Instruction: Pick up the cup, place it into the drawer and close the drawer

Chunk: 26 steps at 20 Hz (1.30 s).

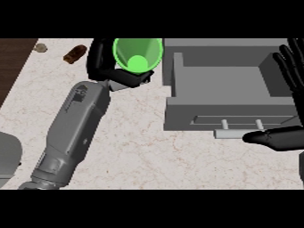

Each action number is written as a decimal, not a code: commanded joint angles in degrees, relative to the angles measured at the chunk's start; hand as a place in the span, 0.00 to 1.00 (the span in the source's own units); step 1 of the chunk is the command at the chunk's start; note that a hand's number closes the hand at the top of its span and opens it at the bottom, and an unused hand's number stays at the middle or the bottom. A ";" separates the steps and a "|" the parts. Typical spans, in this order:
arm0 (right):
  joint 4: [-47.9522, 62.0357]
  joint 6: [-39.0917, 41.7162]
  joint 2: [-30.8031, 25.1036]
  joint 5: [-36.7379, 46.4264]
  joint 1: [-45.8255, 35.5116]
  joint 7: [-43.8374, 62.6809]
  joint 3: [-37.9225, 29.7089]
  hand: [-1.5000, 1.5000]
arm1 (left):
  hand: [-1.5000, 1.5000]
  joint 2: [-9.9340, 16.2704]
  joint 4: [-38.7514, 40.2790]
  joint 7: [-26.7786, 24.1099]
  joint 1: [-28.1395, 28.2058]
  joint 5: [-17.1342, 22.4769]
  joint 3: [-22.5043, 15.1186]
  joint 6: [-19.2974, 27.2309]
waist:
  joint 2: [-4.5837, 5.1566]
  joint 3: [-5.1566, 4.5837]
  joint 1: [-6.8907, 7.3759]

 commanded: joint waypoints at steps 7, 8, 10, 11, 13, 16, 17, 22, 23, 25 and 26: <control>1.23 -0.61 1.14 1.16 -0.87 -1.45 1.13 0.00 | 1.00 -0.61 6.85 16.50 -20.31 4.45 -8.65 15.99 | 0.73 0.00 -2.34; 2.25 -0.73 0.29 1.16 -1.86 -1.68 -0.02 0.00 | 1.00 -0.62 6.72 18.65 -19.48 3.58 -8.23 15.43 | 0.57 -0.01 -1.35; 1.62 -0.52 0.47 0.64 -3.19 -0.05 0.99 0.00 | 1.00 -0.62 12.97 17.73 -24.12 5.26 -9.37 17.56 | 0.97 -0.01 -2.69; -0.89 0.53 -0.39 -1.39 -1.00 -0.32 -0.79 0.00 | 1.00 -0.62 13.53 19.93 -23.93 6.04 -9.54 16.80 | 0.77 0.00 -2.70; 4.21 0.88 -0.72 -0.25 -4.71 -1.92 -0.18 0.00 | 1.00 -0.62 17.92 20.72 -27.59 6.94 -12.49 20.16 | 1.31 0.04 -3.69; 4.12 2.07 -1.74 -2.93 -4.39 -1.51 -2.25 0.00 | 1.00 -0.62 22.77 18.56 -25.67 7.83 -14.98 19.32 | 1.50 0.04 -4.36; 1.82 0.81 1.08 -0.37 -3.92 -1.81 1.94 0.00 | 1.00 -0.62 23.65 19.96 -27.77 9.07 -17.30 22.23 | 1.59 0.06 -5.82; 4.47 1.92 0.39 -0.37 -6.09 -2.47 2.21 0.00 | 1.00 -0.62 27.26 23.32 -26.79 10.69 -22.96 16.13 | 2.38 0.11 -8.19; 3.08 2.73 -0.58 -1.73 -5.08 -2.39 0.87 0.00 | 1.00 -0.62 28.83 22.70 -27.23 9.48 -22.69 14.41 | 2.40 0.09 -7.89; 3.42 3.29 0.14 -1.44 -5.46 -2.58 2.55 0.00 | 1.00 -0.62 28.70 24.08 -26.47 10.98 -24.84 16.91 | 2.80 0.14 -10.43; 4.82 2.74 -0.03 -0.64 -7.20 -2.47 2.54 0.00 | 1.00 -0.62 29.02 23.27 -26.19 10.70 -25.70 14.88 | 2.80 0.09 -9.01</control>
